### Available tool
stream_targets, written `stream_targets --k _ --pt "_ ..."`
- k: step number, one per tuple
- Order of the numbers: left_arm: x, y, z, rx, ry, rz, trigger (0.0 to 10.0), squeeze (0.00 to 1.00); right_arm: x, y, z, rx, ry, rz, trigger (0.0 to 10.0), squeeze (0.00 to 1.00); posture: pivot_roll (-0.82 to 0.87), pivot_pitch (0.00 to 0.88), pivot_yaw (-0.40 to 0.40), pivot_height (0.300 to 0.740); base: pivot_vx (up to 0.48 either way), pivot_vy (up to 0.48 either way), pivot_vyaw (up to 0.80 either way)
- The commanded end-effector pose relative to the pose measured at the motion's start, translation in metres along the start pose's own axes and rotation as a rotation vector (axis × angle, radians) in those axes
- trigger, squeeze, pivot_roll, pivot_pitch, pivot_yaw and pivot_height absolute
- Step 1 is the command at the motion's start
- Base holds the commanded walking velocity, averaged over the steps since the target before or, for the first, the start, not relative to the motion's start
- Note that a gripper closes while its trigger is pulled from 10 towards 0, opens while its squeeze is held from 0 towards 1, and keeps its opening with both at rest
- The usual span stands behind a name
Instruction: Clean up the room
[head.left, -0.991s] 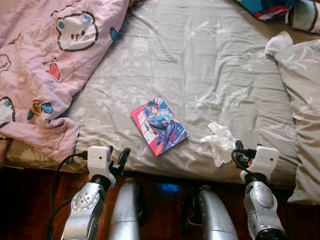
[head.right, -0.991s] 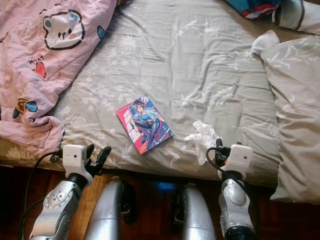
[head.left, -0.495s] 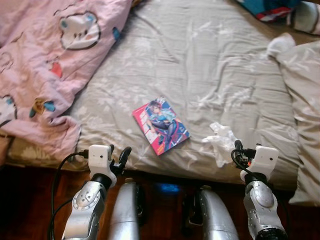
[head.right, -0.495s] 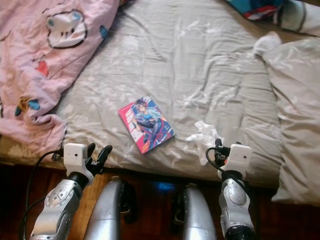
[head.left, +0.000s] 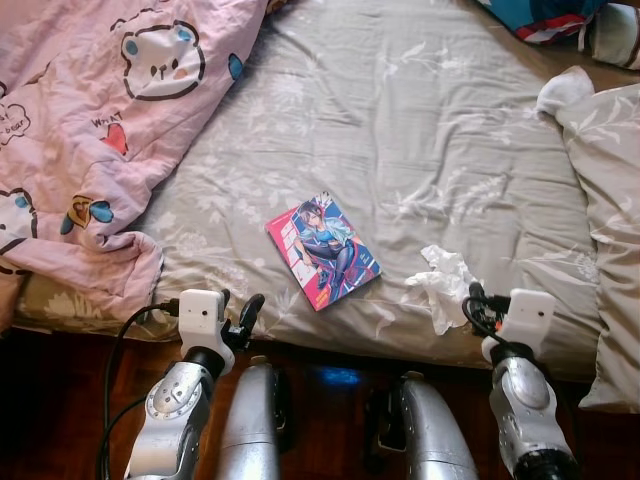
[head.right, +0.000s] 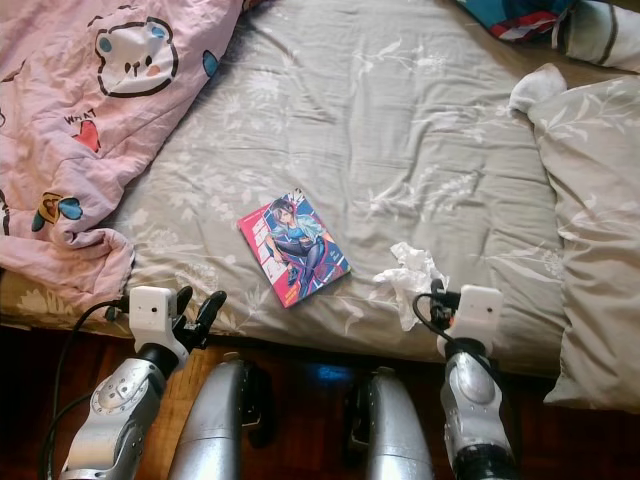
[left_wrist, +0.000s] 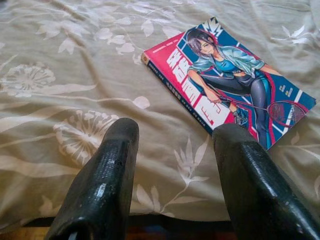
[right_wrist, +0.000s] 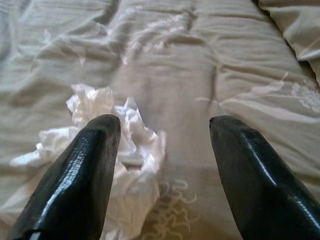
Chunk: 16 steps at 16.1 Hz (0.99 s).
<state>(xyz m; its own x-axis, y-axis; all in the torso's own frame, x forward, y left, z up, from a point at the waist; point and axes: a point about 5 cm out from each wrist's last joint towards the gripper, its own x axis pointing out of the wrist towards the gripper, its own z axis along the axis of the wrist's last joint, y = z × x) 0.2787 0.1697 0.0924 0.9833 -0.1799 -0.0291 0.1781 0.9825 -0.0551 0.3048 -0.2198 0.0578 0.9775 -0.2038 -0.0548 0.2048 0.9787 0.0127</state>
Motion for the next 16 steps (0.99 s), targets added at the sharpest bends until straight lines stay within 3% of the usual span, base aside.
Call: stream_targets --k 1,9,16 --pt "-0.0071 0.0024 -0.0142 -0.01 0.068 0.012 10.0 0.0 -0.0089 -0.0021 -0.0164 -0.003 0.07 -0.005 10.0 0.0 0.08 0.485 0.064 0.646 0.3 0.0 0.0" --pt "-0.0077 0.0009 -0.0139 -0.015 0.064 0.009 10.0 0.0 -0.011 0.0012 -0.0193 0.002 0.077 0.004 10.0 0.0 0.08 0.484 0.061 0.646 0.323 0.0 0.0" --pt "-0.0125 -0.0041 -0.0057 -0.028 0.042 -0.012 10.0 0.0 -0.0022 0.0075 -0.0228 0.002 0.161 0.059 10.0 0.0 0.09 0.517 0.062 0.646 0.0 0.0 0.0"
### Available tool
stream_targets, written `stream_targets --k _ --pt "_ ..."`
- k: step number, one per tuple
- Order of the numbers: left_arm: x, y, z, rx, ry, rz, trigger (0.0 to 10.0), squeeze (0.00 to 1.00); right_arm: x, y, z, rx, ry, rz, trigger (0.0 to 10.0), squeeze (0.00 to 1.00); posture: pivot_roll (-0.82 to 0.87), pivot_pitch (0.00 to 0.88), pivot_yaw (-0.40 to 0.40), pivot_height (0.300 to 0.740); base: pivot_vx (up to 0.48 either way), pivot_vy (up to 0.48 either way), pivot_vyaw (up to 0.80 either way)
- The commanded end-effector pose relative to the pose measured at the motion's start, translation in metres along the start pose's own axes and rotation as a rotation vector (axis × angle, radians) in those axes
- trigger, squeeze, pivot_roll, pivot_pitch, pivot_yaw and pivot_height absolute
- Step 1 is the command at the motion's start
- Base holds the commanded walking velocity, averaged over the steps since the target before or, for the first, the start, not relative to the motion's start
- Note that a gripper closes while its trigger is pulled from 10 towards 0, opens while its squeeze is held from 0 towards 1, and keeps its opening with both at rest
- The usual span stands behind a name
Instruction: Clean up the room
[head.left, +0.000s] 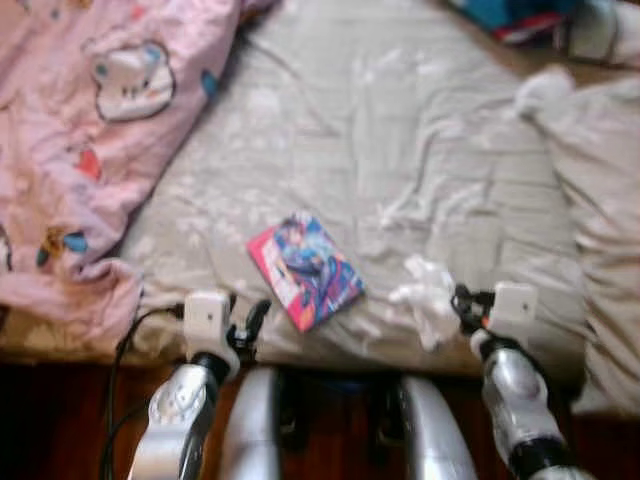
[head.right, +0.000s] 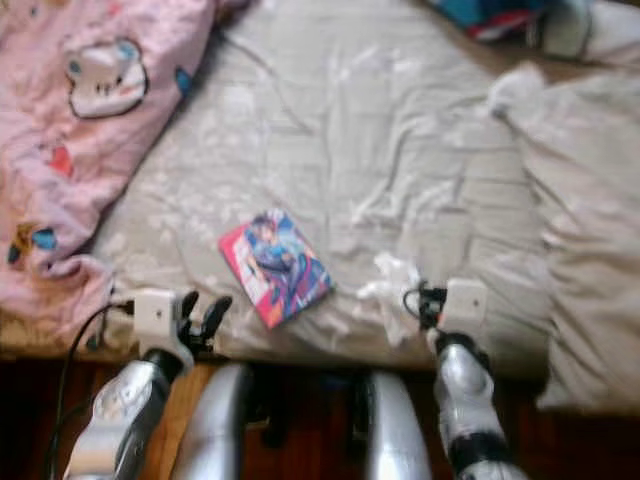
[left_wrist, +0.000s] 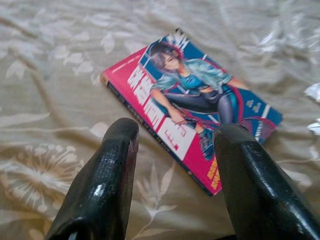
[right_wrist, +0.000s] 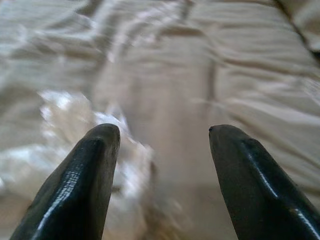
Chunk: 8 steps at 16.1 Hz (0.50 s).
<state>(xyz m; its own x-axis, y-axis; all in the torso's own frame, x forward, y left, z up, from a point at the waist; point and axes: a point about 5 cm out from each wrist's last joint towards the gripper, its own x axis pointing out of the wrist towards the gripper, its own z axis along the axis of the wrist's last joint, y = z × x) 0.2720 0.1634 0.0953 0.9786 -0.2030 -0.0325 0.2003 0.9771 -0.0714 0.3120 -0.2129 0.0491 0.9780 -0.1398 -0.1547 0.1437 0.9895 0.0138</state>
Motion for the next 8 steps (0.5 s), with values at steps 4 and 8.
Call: stream_targets --k 4,8 --pt "0.004 -0.011 0.013 -0.03 -0.013 -0.042 10.0 0.0 0.014 0.015 0.001 -0.025 0.105 0.099 10.0 1.0 0.14 0.557 0.083 0.646 0.0 0.0 0.0" --pt "0.005 -0.017 0.03 -0.035 -0.049 -0.059 10.0 0.0 0.03 0.028 0.025 -0.051 0.088 0.187 10.0 1.0 0.17 0.587 0.098 0.646 0.0 0.0 0.0"
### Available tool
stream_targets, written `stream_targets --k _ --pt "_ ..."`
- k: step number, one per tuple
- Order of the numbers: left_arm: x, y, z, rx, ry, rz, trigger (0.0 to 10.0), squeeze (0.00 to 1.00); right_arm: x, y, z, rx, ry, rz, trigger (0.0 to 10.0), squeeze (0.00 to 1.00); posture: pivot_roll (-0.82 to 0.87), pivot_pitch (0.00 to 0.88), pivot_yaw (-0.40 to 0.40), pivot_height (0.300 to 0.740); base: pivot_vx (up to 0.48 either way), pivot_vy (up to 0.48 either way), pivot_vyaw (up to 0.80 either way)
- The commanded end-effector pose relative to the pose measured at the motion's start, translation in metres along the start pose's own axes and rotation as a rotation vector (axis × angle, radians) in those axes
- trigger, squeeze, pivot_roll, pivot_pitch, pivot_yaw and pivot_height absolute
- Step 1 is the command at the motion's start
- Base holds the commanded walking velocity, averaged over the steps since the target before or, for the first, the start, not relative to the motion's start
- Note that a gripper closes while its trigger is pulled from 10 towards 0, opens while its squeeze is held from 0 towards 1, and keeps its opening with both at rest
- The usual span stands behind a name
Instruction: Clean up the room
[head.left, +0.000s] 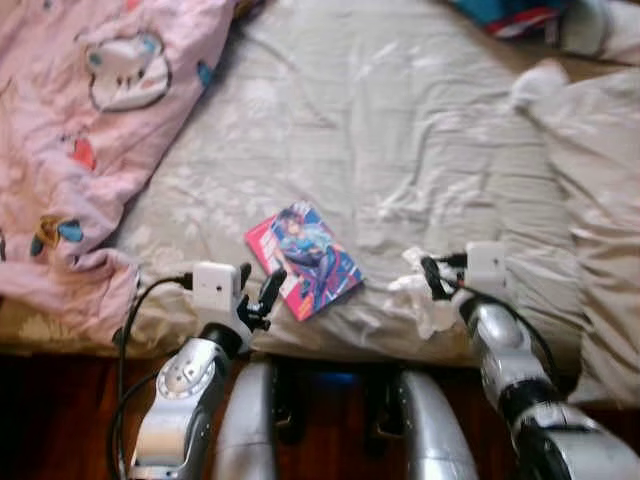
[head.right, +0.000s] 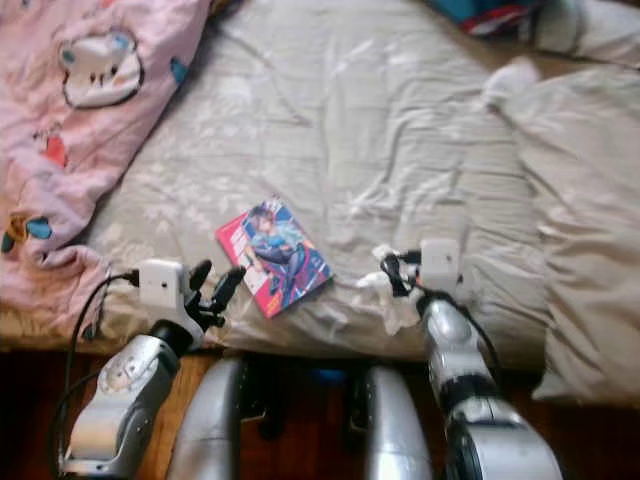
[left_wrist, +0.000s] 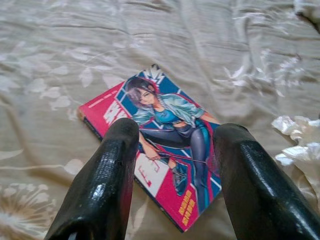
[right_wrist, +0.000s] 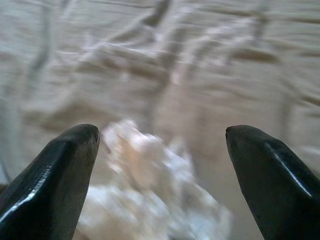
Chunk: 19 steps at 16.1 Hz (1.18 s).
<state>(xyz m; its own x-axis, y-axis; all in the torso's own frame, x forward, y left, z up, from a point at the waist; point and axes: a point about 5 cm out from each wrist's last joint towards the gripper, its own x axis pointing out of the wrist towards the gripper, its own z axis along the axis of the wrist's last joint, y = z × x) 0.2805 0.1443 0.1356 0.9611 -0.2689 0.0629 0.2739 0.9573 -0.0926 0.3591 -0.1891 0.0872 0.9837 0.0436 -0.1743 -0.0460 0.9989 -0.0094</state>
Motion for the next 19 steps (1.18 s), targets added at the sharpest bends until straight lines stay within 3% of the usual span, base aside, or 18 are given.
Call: stream_targets --k 1,2,3,6,11,14,19 --pt "-0.007 0.002 -0.007 -0.017 0.037 0.017 10.0 0.0 -0.005 0.0 -0.017 -0.004 0.072 0.009 10.0 1.0 0.18 0.594 0.102 0.646 0.0 0.0 0.0" --pt "-0.01 0.001 -0.001 -0.021 0.033 0.015 10.0 0.0 -0.001 0.002 -0.012 -0.03 0.095 0.028 10.0 0.95 0.19 0.604 0.108 0.646 0.0 0.0 0.0" --pt "-0.011 0.0 0.003 -0.022 0.03 0.012 10.0 0.0 0.0 0.004 -0.013 -0.041 0.112 0.049 10.0 0.0 0.2 0.613 0.113 0.646 0.0 0.0 0.0" --pt "-0.016 -0.001 0.013 -0.019 0.024 0.004 10.0 0.0 -0.001 -0.003 -0.018 -0.076 0.185 0.001 10.0 0.0 0.23 0.631 0.126 0.646 0.0 0.0 0.0" --pt "-0.025 0.003 0.011 -0.015 0.066 0.021 10.0 0.0 -0.008 -0.02 -0.03 -0.079 0.247 -0.11 10.0 0.0 0.23 0.633 0.125 0.646 0.0 0.0 0.0" --pt "-0.021 0.0 0.009 -0.022 0.073 0.008 10.0 0.0 -0.013 -0.02 -0.039 -0.046 0.273 -0.097 10.0 0.0 0.22 0.62 0.122 0.646 0.0 0.0 0.0" --pt "-0.021 0.0 0.01 -0.017 0.079 0.004 10.0 0.0 -0.023 -0.02 -0.061 -0.071 0.364 -0.078 10.0 0.0 0.23 0.615 0.124 0.646 0.0 0.0 0.0"
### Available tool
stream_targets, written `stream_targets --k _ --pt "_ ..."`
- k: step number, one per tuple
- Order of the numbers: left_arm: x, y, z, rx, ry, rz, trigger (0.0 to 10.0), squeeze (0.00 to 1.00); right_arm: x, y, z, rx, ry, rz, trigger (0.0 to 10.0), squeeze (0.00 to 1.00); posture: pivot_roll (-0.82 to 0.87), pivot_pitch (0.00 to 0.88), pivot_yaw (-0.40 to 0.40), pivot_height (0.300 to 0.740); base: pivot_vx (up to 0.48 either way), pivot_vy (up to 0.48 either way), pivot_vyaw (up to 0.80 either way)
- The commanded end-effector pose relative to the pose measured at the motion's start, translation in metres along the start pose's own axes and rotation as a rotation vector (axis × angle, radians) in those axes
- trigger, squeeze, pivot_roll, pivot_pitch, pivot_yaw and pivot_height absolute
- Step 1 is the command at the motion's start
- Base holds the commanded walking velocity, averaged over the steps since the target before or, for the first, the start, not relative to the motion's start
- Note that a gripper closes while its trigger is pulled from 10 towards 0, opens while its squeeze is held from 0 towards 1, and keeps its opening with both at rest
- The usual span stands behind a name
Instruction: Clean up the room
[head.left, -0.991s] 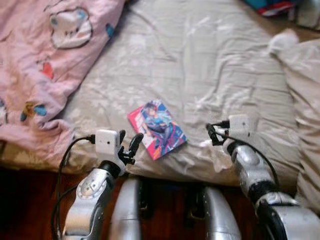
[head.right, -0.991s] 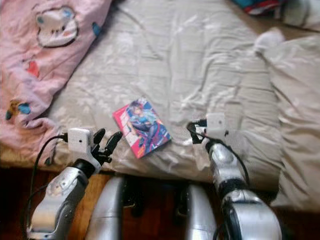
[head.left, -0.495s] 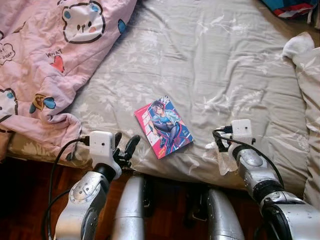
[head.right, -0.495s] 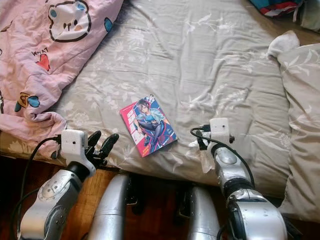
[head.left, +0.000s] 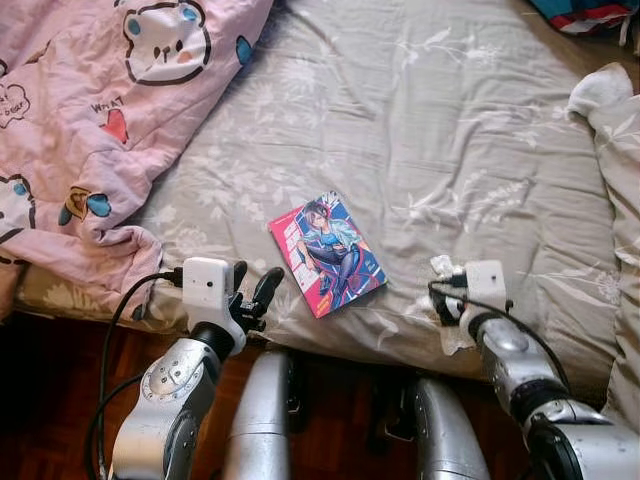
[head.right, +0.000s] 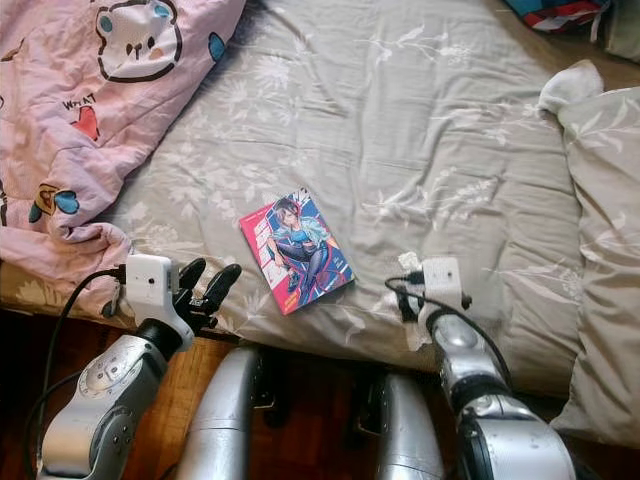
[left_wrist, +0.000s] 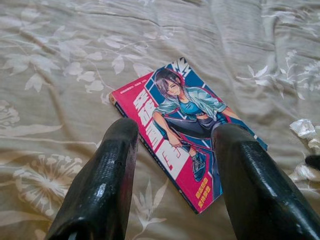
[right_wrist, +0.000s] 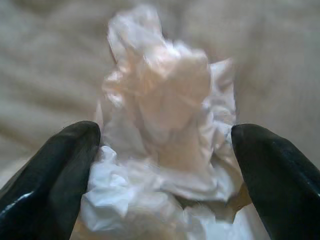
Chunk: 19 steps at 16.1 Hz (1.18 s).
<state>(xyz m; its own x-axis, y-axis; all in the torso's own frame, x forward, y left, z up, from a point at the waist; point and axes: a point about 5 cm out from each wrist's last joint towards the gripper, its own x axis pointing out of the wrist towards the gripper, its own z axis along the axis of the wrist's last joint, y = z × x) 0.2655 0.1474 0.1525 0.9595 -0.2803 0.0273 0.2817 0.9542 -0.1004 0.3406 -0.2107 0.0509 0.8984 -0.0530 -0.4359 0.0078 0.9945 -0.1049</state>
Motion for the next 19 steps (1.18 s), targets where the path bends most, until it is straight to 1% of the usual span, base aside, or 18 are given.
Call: stream_targets --k 1,2,3,4,5,10,15,19 --pt "-0.0075 0.0028 -0.008 -0.009 0.045 0.012 10.0 0.0 -0.0055 0.0001 -0.0285 -0.01 0.104 -0.005 10.0 0.0 0.23 0.617 0.129 0.646 0.0 0.0 0.0" --pt "-0.0077 0.0026 -0.0078 -0.008 0.045 0.012 10.0 0.0 -0.0059 -0.0004 -0.0299 -0.011 0.108 -0.007 10.0 0.0 0.23 0.617 0.129 0.646 0.0 0.0 0.0" --pt "-0.0075 0.0024 -0.0079 -0.008 0.046 0.013 10.0 0.0 -0.007 -0.001 -0.0335 -0.004 0.117 -0.009 4.5 0.0 0.23 0.617 0.129 0.646 0.0 0.0 0.0" --pt "-0.0076 0.002 -0.0078 -0.007 0.046 0.013 10.0 0.0 -0.0074 -0.0011 -0.035 -0.002 0.122 -0.013 1.6 0.0 0.23 0.618 0.13 0.646 0.0 0.0 0.0" --pt "-0.008 0.0017 -0.0083 -0.008 0.047 0.014 10.0 0.0 -0.0076 -0.0004 -0.036 -0.003 0.124 -0.011 0.0 0.0 0.23 0.618 0.13 0.646 0.0 0.0 0.0" --pt "-0.0087 0.0005 -0.0106 -0.006 0.053 0.019 10.0 0.0 -0.0072 0.0019 -0.0353 -0.002 0.12 -0.007 0.0 0.0 0.23 0.615 0.126 0.646 0.0 0.0 0.0" --pt "-0.0088 0.0017 -0.0133 0.0 0.059 0.029 10.0 0.0 -0.0055 0.0025 -0.0293 -0.005 0.103 -0.006 0.0 0.0 0.23 0.612 0.121 0.646 0.0 0.0 0.0" --pt "-0.0081 0.0005 -0.0141 0.001 0.057 0.03 10.0 0.0 -0.0061 0.0064 -0.0321 -0.003 0.103 -0.002 0.0 0.0 0.22 0.606 0.117 0.646 0.0 0.0 0.0"
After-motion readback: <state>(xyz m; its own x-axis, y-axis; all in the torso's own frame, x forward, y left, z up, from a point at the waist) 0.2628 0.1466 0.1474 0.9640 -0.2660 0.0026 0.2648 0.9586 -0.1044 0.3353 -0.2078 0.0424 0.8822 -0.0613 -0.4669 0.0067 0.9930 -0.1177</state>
